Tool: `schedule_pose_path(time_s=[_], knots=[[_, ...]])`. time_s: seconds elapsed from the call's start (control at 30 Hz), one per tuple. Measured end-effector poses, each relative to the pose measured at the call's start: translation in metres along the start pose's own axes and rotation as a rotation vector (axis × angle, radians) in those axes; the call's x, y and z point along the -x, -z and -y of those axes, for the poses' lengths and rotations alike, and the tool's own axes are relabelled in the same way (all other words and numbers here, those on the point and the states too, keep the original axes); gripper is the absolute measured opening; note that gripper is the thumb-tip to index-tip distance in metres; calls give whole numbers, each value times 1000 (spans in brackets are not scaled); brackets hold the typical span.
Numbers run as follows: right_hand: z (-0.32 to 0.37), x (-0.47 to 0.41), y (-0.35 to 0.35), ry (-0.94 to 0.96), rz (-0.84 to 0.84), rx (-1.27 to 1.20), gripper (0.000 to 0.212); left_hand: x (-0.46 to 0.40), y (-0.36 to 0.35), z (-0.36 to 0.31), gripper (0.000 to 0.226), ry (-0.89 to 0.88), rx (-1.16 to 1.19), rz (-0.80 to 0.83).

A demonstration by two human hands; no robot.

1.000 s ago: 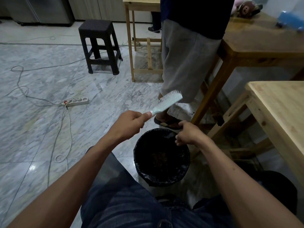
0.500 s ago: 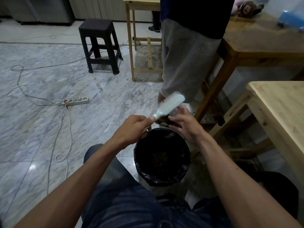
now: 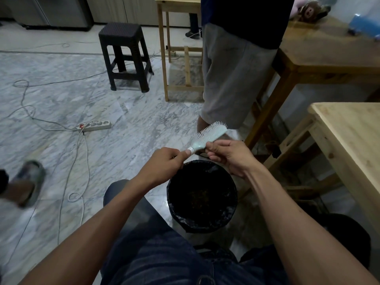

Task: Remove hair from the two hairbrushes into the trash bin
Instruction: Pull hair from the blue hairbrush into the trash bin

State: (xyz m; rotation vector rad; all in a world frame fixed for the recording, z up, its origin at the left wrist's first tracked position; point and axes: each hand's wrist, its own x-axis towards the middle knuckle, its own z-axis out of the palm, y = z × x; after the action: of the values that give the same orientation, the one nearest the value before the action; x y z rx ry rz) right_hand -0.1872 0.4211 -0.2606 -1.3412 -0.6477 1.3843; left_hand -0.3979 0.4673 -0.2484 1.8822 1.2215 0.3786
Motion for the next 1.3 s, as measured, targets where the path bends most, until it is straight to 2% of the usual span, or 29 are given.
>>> schedule_pose_path(time_s=[0.07, 0.13, 0.27, 0.33, 0.43, 0.5, 0.6, 0.7, 0.83, 0.87, 0.9, 1.0, 1.07, 1.13, 1.2, 1.23, 1.3], knots=[[-2, 4, 4, -19, -13, 31, 6, -2, -5, 6, 63, -72, -160, -113], [-6, 9, 9, -60, 8, 145, 5, -5, -8, 10, 59, -99, -226, -192], [-18, 18, 16, -83, 36, 434, 19, -9, -8, 13, 61, -101, -157, -260], [-17, 17, 15, -57, 39, 418, 33, -7, -10, 12, 59, -116, -178, -237], [-10, 9, 8, -96, 25, 191, 58, -3, -17, 8, 51, -131, -212, -208], [-5, 3, 1, -25, -44, 58, 44, -3, -22, 6, 45, -133, -196, -159], [8, -2, -5, 74, -175, -26, 19, -8, -25, 12, 31, -110, -271, 38], [14, -7, 1, 123, -187, -8, 15, -13, -27, 21, 23, -72, -469, 188], [14, -12, 17, 153, -275, -8, 12, -17, -27, 30, 12, -30, -622, 271], [14, -11, 20, 147, -285, -2, 11, -17, -28, 31, 13, -30, -603, 279], [12, -11, 24, 140, -288, 9, 10, -17, -27, 31, 25, -25, -562, 300], [9, -7, 29, 122, -300, 18, 11, -16, -23, 22, 81, 13, -369, 446], [6, -5, 29, 119, -292, -1, 19, -12, -21, 9, 102, 45, -178, 483], [4, -2, 27, 119, -262, -16, 22, -10, -21, 0, 88, 59, 35, 441], [2, 0, 26, 112, -234, -16, 25, -14, -28, -1, 52, 54, 140, 386], [1, 1, 26, 100, -218, -3, 27, -15, -30, 0, 40, 31, 93, 339], [0, 2, 28, 68, -192, 53, 29, -17, -32, 4, 34, -20, -48, 202]])
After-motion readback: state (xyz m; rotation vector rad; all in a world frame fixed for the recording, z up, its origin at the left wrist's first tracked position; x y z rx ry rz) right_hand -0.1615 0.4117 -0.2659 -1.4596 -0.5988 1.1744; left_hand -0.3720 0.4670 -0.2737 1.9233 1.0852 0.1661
